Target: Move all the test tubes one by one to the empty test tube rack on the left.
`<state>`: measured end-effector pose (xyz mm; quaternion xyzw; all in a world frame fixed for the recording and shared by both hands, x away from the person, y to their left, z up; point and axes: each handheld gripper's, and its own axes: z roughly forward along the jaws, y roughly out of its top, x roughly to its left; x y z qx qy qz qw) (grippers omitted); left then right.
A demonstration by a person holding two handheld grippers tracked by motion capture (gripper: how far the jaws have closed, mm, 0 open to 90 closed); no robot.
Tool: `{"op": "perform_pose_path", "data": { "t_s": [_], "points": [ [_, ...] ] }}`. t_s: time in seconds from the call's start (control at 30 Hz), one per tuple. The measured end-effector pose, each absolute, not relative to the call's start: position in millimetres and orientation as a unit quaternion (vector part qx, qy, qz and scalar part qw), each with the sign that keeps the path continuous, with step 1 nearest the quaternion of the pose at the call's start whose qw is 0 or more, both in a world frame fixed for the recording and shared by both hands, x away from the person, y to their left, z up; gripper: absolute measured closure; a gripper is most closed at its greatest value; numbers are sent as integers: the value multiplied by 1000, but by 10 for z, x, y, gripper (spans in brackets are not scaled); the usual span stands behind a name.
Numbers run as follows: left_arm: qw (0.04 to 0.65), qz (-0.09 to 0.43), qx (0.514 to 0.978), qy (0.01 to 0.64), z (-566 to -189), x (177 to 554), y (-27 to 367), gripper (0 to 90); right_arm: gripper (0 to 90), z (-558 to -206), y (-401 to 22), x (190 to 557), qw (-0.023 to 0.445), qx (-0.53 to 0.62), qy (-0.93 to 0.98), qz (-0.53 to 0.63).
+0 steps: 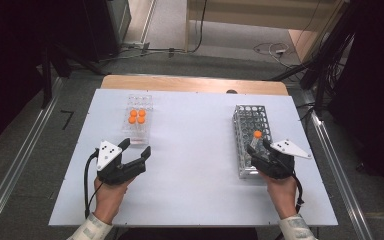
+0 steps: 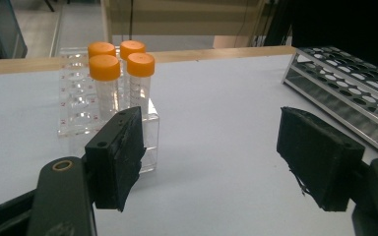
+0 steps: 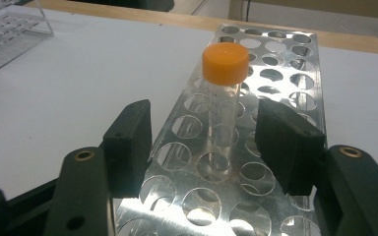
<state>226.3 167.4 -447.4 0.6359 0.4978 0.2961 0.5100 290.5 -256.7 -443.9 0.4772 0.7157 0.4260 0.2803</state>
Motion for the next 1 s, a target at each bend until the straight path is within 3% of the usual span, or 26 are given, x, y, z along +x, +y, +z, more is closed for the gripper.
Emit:
{"op": "perform_pose_path", "data": {
  "t_s": [0.37, 0.6, 1.0],
  "points": [
    [509, 291, 644, 492, -4507, 2249, 1632, 257, 535, -4480, -2504, 3112, 281, 502, 713, 400],
    [506, 289, 646, 492, -4523, 2252, 1631, 257, 699, -4492, -2448, 3148, 296, 502, 719, 378],
    [506, 288, 649, 489, -4527, 2246, 1612, 256, 716, -4241, -2467, 2984, 339, 480, 698, 410]
  ]
}}
